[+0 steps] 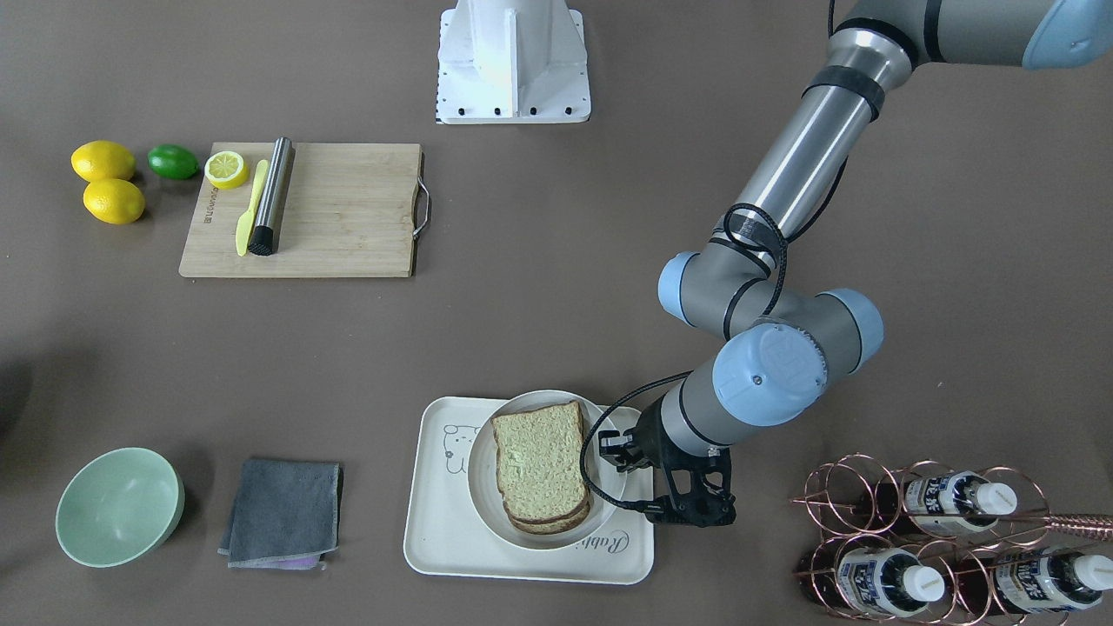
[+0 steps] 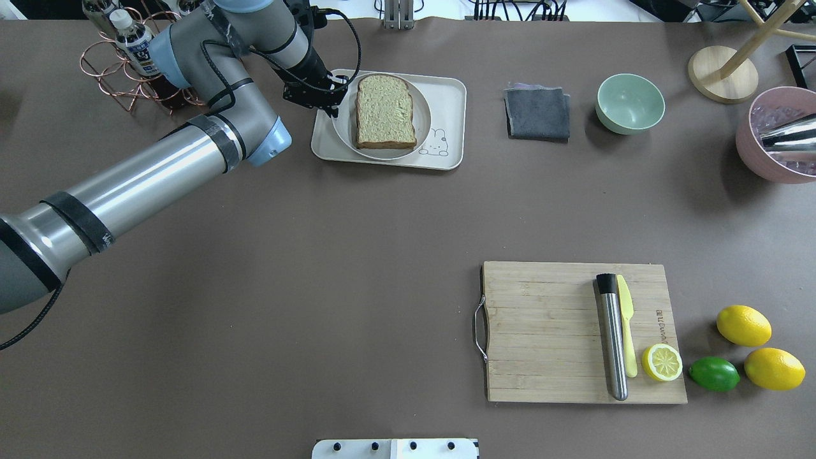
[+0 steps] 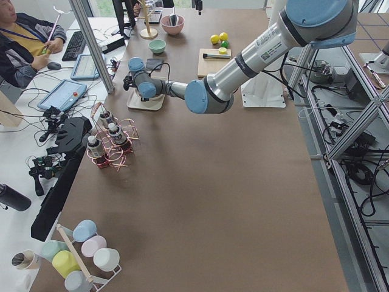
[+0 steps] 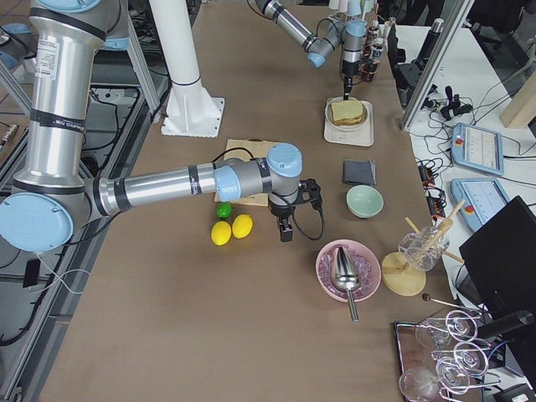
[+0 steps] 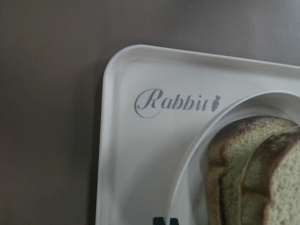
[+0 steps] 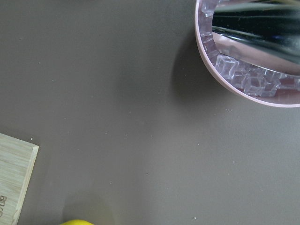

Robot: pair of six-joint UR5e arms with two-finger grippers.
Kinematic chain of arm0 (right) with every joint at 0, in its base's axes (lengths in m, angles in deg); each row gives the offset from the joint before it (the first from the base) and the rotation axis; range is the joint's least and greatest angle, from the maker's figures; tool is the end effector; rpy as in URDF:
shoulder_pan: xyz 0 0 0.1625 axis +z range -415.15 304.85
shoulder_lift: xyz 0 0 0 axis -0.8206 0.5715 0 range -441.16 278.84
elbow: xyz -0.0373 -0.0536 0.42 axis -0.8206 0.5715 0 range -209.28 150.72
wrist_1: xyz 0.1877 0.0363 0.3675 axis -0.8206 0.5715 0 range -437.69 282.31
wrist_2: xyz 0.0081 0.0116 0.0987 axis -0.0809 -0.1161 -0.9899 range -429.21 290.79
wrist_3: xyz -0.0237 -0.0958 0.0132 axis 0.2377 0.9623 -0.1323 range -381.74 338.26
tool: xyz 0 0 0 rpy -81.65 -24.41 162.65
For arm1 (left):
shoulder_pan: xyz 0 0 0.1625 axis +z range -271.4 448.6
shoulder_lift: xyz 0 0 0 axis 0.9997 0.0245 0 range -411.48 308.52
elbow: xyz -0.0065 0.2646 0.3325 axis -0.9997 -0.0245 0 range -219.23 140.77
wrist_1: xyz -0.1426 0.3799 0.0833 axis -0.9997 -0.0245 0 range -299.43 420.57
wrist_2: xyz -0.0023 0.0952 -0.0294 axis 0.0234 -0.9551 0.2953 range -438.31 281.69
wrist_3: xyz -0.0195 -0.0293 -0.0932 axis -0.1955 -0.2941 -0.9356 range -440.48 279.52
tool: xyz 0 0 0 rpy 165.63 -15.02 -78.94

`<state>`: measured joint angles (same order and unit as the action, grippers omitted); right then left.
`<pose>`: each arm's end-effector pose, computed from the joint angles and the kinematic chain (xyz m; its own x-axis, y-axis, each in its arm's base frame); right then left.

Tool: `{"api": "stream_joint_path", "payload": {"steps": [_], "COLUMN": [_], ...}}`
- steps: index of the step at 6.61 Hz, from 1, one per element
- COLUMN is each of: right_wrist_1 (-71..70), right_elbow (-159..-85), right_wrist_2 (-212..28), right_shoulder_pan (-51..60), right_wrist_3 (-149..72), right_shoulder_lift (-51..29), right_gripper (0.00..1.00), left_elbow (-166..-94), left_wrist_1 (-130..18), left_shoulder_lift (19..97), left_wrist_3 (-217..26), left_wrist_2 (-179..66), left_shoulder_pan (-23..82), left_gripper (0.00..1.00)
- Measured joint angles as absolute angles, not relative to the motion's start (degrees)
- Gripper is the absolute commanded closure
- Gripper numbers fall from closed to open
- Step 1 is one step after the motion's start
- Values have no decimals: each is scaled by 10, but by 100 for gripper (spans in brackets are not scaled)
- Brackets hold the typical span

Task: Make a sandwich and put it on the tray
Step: 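Lower the plate onto the tray and open the left gripper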

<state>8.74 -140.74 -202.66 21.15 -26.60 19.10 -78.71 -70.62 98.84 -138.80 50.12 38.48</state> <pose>-0.0374 -0.4272 0.5492 0.6809 -0.2613 0.6842 0.1720 0.9651 0.1975 0.5090 -0.7203 0.2778 0.4966 0.0474 -0.8667 0.0361 0.9965 0.0752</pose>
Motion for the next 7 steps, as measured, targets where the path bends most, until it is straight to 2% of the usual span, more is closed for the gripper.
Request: {"api": "stream_joint_path", "payload": {"steps": [4, 5, 6, 7], "right_wrist_1": [89, 90, 90, 89], "right_elbow": [-1401, -1398, -1396, -1397], "right_wrist_2": [-2026, -2026, -2026, -2026], "right_shoulder_pan": [211, 211, 211, 211], "right_wrist_3": [-267, -267, -267, -267], "right_shoulder_lift": [177, 172, 171, 171], "right_gripper": [0, 0, 0, 0], "left_elbow": [-765, -761, -760, -759], "left_wrist_1": [-713, -723, -730, -736], "left_shoulder_lift": [1007, 1008, 1008, 1008], "left_wrist_3": [-1437, -1444, -1450, -1452], "left_wrist_2": [462, 455, 452, 451], "left_shoulder_pan": [388, 391, 395, 398], "left_gripper": [100, 87, 33, 13]}}
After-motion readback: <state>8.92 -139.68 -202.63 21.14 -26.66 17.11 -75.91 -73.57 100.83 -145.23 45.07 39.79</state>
